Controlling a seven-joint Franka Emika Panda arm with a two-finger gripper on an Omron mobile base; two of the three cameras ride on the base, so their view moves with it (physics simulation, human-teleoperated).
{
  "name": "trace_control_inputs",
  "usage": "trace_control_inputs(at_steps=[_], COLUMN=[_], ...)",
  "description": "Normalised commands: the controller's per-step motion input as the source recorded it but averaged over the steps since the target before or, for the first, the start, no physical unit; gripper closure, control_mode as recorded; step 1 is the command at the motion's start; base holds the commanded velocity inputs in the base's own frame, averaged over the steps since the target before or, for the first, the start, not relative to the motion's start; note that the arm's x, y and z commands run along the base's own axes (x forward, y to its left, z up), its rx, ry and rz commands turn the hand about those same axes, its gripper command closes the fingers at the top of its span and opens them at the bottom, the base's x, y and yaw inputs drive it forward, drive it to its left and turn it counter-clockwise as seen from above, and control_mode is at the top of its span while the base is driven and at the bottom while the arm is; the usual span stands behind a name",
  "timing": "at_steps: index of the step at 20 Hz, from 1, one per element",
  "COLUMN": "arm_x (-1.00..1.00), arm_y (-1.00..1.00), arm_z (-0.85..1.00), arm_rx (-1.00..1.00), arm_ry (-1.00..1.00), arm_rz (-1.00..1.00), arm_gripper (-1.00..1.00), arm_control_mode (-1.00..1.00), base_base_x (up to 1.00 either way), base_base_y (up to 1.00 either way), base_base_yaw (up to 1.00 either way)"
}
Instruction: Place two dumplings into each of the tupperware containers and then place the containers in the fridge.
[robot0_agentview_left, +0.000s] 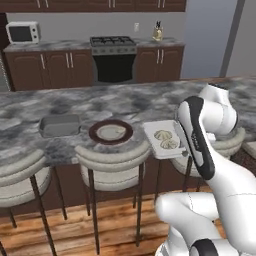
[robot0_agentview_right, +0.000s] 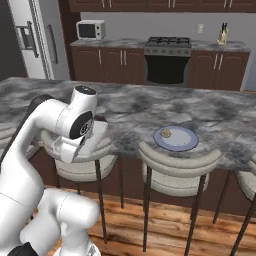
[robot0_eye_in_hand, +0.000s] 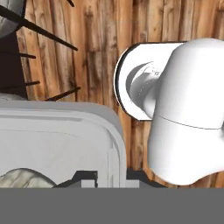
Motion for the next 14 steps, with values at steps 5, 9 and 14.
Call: trace_control_inputs(at_steps=[5, 9, 14], arm_x=[0.00, 0.00, 0.00], arm_y=[0.00, 0.00, 0.00], arm_z=[0.00, 0.00, 0.00], arm_rx=[0.00, 0.00, 0.00], arm_ry=[0.00, 0.00, 0.00], arm_rz=[0.00, 0.00, 0.00], arm_gripper=[1.00, 1.00, 1.00], arm_control_mode=[1.00, 1.00, 1.00], base_base_x=[-0.14, 0.05, 0.23], base_base_y=[1.00, 1.00, 1.00], base_base_yaw=[0.00, 0.00, 0.00])
